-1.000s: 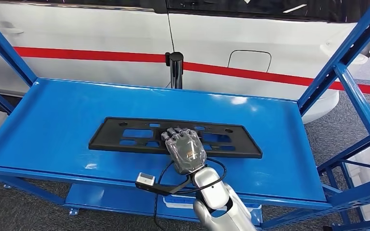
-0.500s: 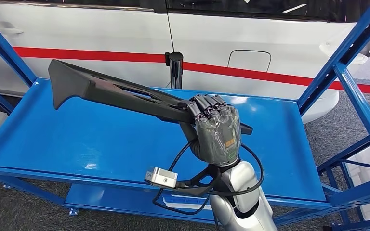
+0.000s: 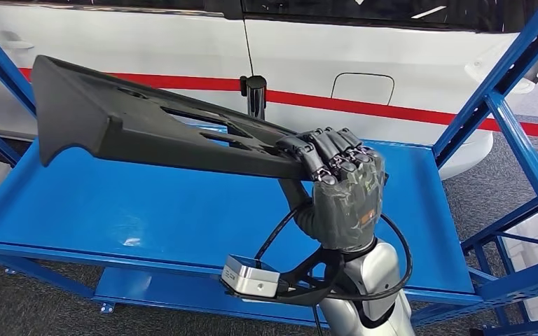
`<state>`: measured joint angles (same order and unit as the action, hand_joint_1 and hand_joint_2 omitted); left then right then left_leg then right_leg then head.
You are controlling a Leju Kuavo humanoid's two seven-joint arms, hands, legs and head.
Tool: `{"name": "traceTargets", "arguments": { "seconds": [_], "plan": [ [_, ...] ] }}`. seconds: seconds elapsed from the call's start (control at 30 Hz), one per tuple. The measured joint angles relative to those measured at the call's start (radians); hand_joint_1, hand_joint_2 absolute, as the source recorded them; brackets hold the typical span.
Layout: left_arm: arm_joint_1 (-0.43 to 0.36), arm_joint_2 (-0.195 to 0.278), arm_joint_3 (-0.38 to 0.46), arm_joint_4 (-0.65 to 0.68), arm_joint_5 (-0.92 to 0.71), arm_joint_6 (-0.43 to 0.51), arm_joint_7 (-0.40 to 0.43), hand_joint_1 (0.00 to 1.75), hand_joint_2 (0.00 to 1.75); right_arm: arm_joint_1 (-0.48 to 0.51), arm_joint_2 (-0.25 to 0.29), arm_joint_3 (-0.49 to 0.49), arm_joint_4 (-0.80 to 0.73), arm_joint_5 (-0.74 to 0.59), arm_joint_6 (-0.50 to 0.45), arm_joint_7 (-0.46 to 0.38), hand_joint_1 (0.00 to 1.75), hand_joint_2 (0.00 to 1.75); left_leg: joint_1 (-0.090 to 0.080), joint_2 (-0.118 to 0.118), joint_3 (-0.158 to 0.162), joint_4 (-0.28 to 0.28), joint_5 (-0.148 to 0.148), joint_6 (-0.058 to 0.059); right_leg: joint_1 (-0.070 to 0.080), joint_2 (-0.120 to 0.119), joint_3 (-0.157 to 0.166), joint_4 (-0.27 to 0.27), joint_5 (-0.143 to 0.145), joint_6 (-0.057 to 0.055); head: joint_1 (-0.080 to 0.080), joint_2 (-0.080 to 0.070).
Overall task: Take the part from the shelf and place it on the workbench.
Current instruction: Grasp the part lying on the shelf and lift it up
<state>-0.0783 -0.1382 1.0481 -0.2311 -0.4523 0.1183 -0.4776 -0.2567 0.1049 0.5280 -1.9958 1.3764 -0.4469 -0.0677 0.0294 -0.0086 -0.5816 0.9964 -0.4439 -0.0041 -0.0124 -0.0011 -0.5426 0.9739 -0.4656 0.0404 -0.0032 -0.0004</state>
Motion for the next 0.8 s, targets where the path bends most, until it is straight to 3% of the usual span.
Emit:
{"name": "traceTargets", "arguments": {
  "seconds": [0.17,0.3,0.43,0.53,0.6,0.67,0.7,0.73,0.77,0.8],
  "plan": [
    [-0.001,-0.001,-0.011,0.000,-0.028,-0.004,0.034,0.00,1.75,0.003,0.000,-0.008,-0.024,-0.054,-0.013,0.003,1.75,1.75,0.000,0.000,0.000,0.000,0.000,0.000,0.000,0.000,0.000,0.000,0.000,0.000,0.000,0.000],
    [-0.002,-0.002,-0.017,0.000,-0.030,-0.025,0.034,0.00,1.75,0.010,0.001,-0.034,-0.036,-0.212,-0.015,-0.035,1.75,1.75,0.000,0.000,0.000,0.001,0.000,0.000,0.000,0.000,0.000,0.000,0.000,0.000,0.000,0.000],
    [-0.003,-0.003,-0.024,0.000,-0.059,0.001,0.078,0.00,1.75,0.026,0.016,-0.068,-0.042,-0.403,0.036,-0.081,1.75,1.75,-0.005,0.000,-0.001,0.006,-0.007,0.012,-0.011,0.000,0.003,-0.003,0.002,0.007,0.000,0.000],
    [-0.004,-0.003,-0.026,0.000,-0.061,0.022,0.105,0.00,1.75,0.033,0.037,-0.095,-0.041,-0.566,0.147,-0.108,1.75,1.75,-0.007,0.002,0.004,-0.006,0.005,0.025,-0.014,0.000,0.001,0.002,0.000,0.016,-0.001,0.000],
    [-0.005,-0.004,-0.025,0.001,-0.061,0.029,0.119,0.00,1.75,0.037,0.050,-0.107,-0.038,-0.672,0.221,-0.127,1.75,1.75,-0.003,0.005,0.009,-0.021,0.016,0.035,-0.012,0.000,-0.025,0.062,-0.039,0.009,0.001,0.000],
    [-0.006,-0.004,-0.025,0.001,-0.061,0.032,0.133,0.00,1.75,0.045,0.059,-0.119,-0.031,-0.766,0.268,-0.147,1.75,1.75,-0.002,0.006,0.006,-0.025,0.019,0.039,-0.013,0.001,-0.086,0.198,-0.105,-0.003,0.002,0.000],
    [-0.006,-0.004,-0.025,0.001,-0.061,0.034,0.140,0.00,1.75,0.051,0.062,-0.125,-0.026,-0.803,0.281,-0.156,1.75,1.75,-0.003,0.006,0.005,-0.024,0.020,0.038,-0.013,0.001,-0.113,0.261,-0.128,-0.003,0.002,0.000],
    [-0.006,-0.004,-0.025,0.001,-0.061,0.035,0.145,0.00,1.75,0.058,0.066,-0.131,-0.021,-0.833,0.293,-0.163,1.75,1.75,-0.003,0.006,0.003,-0.024,0.021,0.038,-0.014,0.001,-0.126,0.297,-0.136,0.001,0.002,0.000],
    [-0.006,-0.004,-0.025,0.001,-0.061,0.035,0.149,0.00,1.75,0.062,0.069,-0.136,-0.016,-0.853,0.299,-0.169,1.75,1.75,-0.003,0.006,0.002,-0.023,0.022,0.036,-0.016,0.001,-0.119,0.291,-0.128,0.009,0.002,0.000],
    [-0.006,-0.004,-0.025,0.001,-0.062,0.036,0.151,0.00,1.75,0.065,0.073,-0.139,-0.012,-0.865,0.302,-0.173,1.75,1.75,-0.001,0.006,0.001,-0.021,0.023,0.032,-0.019,0.001,-0.092,0.243,-0.105,0.020,0.002,0.000]
  ]
}}
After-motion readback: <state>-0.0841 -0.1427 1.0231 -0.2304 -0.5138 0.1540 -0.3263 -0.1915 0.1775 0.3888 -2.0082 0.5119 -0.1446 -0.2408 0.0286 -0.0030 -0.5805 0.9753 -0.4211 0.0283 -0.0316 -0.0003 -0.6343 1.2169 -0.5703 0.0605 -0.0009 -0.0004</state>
